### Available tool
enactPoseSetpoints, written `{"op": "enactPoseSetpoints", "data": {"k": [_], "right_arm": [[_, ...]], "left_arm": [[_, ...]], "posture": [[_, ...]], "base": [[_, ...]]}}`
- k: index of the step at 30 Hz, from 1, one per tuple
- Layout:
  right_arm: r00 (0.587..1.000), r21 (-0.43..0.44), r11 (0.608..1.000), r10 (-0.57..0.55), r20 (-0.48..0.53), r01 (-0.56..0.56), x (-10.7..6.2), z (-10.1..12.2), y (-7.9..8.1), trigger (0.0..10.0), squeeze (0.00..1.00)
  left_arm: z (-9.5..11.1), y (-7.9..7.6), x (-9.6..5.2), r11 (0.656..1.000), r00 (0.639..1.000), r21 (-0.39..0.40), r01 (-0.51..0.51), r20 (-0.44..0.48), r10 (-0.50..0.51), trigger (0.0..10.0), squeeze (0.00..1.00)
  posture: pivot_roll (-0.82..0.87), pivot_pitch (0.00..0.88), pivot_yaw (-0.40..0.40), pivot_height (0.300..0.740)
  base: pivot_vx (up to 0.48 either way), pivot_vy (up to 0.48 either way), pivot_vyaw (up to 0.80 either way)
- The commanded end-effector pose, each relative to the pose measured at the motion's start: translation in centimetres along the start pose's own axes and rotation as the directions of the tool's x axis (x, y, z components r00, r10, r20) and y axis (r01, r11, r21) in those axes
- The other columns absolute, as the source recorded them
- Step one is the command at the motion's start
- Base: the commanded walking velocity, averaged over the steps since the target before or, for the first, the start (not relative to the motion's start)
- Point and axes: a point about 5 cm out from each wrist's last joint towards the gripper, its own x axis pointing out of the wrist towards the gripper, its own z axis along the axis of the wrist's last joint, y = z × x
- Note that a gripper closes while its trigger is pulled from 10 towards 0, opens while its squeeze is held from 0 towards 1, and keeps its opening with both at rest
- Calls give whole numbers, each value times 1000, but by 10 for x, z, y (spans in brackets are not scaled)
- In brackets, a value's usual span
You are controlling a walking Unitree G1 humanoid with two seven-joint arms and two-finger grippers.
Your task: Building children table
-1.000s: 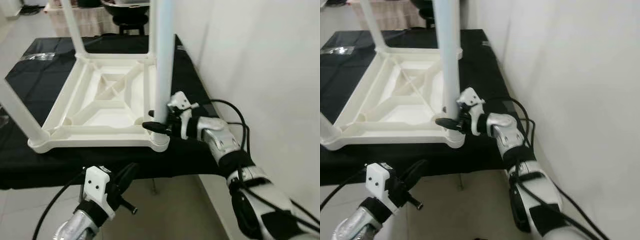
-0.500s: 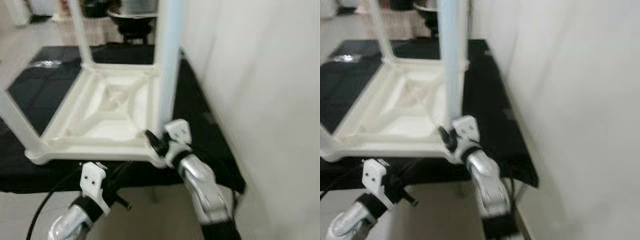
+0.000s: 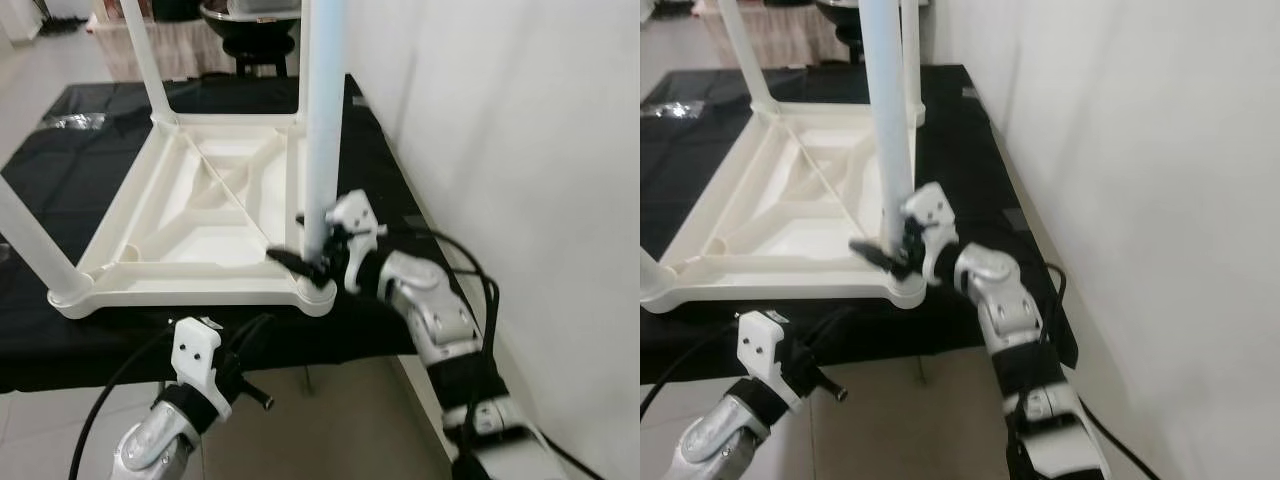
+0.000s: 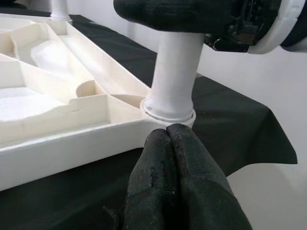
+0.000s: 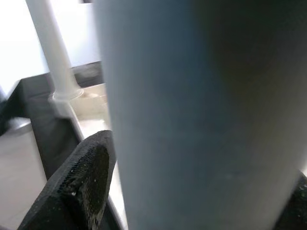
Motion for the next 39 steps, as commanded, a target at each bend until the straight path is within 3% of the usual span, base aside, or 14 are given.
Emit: {"op": "enactPoseSetpoints", "data": {"k": [1, 9, 10, 13, 14, 19, 28, 29, 30, 31, 32, 33, 34, 39], "right_arm": [[992, -12, 993, 119, -34, -120, -3, -5, -8, 10000, 0], [960, 6, 965, 260, -107, -261, -7, -5, -20, 10000, 0], [956, 24, 962, 273, -104, -272, -7, -5, -21, 941, 0], [952, 46, 957, 291, -96, -287, -8, -4, -22, 941, 0], [946, 56, 951, 308, -99, -304, -10, -4, -23, 0, 0], [935, 71, 939, 342, -94, -336, -16, -6, -25, 0, 0], [984, 48, 987, 155, -86, -151, -32, -20, -34, 0, 0], [994, 71, 997, -19, -105, 27, -31, -35, -25, 0, 0], [994, 71, 997, -19, -105, 27, -31, -35, -25, 0, 0], [930, 110, 926, -349, -114, 361, -30, -51, -11, 0, 0], [873, 66, 880, -454, -176, 471, -33, -69, 25, 0, 0], [873, 66, 880, -454, -176, 471, -33, -69, 25, 0, 0], [840, 35, 853, -505, -199, 521, -35, -75, 49, 0, 0], [866, 52, 880, -452, -215, 473, -25, -80, 55, 0, 0]], "left_arm": [[-6, -2, -3, 1000, 1000, -9, -5, -19, 5, 10000, 0], [-4, -8, -7, 1000, 1000, -9, -6, -17, 5, 10000, 0], [-3, -10, -8, 1000, 1000, -12, -4, -17, 4, 10000, 0], [-3, -11, -9, 1000, 1000, -14, -2, -17, 2, 10000, 0], [-2, -12, -9, 1000, 1000, -15, -1, -17, 1, 10000, 0], [-1, -14, -11, 1000, 1000, -21, 1, -15, -1, 10000, 0], [-1, -15, -11, 1000, 1000, -25, 1, -15, -2, 10000, 0], [-1, -13, -11, 1000, 1000, -24, 0, -15, -1, 10000, 0], [-1, -13, -11, 1000, 1000, -24, 0, -15, -1, 10000, 0], [0, -11, -11, 1000, 1000, -22, -1, -14, 1, 10000, 0], [0, -9, -10, 1000, 1000, -22, -1, -13, 1, 10000, 0], [0, -9, -10, 1000, 1000, -22, -1, -13, 1, 10000, 0], [0, -7, -9, 1000, 1000, -22, -1, -12, 1, 10000, 0], [-4, -3, -5, 1000, 1000, -23, 2, -17, -3, 10000, 0]], "posture": [[75, 152, -74, 740], [89, 182, -79, 740], [88, 190, -82, 740], [88, 192, -81, 740], [85, 202, -80, 740], [79, 213, -77, 740], [64, 218, -86, 740], [50, 219, -94, 740], [50, 219, -94, 740], [18, 216, -86, 740], [23, 217, -72, 740], [23, 217, -72, 740], [21, 214, -74, 740], [6, 158, -60, 740]], "base": [[0, 0, 0], [0, 0, 0], [0, 0, 0], [0, 0, 0], [0, 0, 0], [0, 0, 0], [0, 0, 0], [0, 0, 0], [0, 0, 0], [0, 0, 0], [0, 0, 0], [0, 0, 0], [0, 0, 0], [0, 0, 0]]}}
